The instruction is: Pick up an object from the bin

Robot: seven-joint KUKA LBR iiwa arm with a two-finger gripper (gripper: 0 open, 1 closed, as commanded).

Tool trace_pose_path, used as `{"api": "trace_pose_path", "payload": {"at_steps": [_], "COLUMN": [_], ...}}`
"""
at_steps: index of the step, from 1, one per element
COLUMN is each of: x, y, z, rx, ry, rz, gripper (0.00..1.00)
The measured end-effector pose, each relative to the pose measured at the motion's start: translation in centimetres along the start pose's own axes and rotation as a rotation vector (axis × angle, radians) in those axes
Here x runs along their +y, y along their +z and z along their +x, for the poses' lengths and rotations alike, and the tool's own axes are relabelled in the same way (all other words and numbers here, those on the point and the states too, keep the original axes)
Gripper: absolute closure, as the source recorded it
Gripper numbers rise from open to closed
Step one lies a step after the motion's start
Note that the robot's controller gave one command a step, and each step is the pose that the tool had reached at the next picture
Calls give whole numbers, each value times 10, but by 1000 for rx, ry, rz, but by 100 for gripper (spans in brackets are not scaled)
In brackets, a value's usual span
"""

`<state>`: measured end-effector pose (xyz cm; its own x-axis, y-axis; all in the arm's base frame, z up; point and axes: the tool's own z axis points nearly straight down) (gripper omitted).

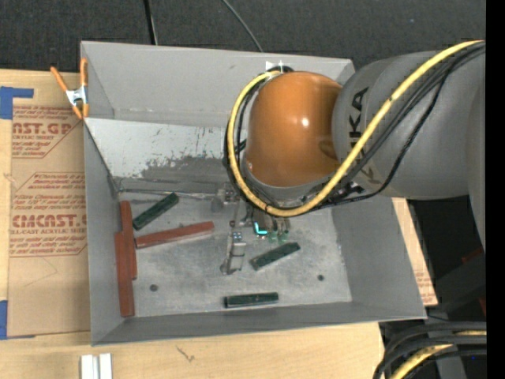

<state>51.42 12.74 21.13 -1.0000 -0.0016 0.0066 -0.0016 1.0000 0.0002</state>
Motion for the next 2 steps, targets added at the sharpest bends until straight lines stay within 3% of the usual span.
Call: {"api": "trace_pose_path", "payload": {"at_steps": [1, 2], "x": [-1, 24], "y": [-4, 60], "z": [-2, -26], "rx": [-7, -14], "ry": [1, -60], "rz": [-1, -2], "gripper": [0, 0]}}
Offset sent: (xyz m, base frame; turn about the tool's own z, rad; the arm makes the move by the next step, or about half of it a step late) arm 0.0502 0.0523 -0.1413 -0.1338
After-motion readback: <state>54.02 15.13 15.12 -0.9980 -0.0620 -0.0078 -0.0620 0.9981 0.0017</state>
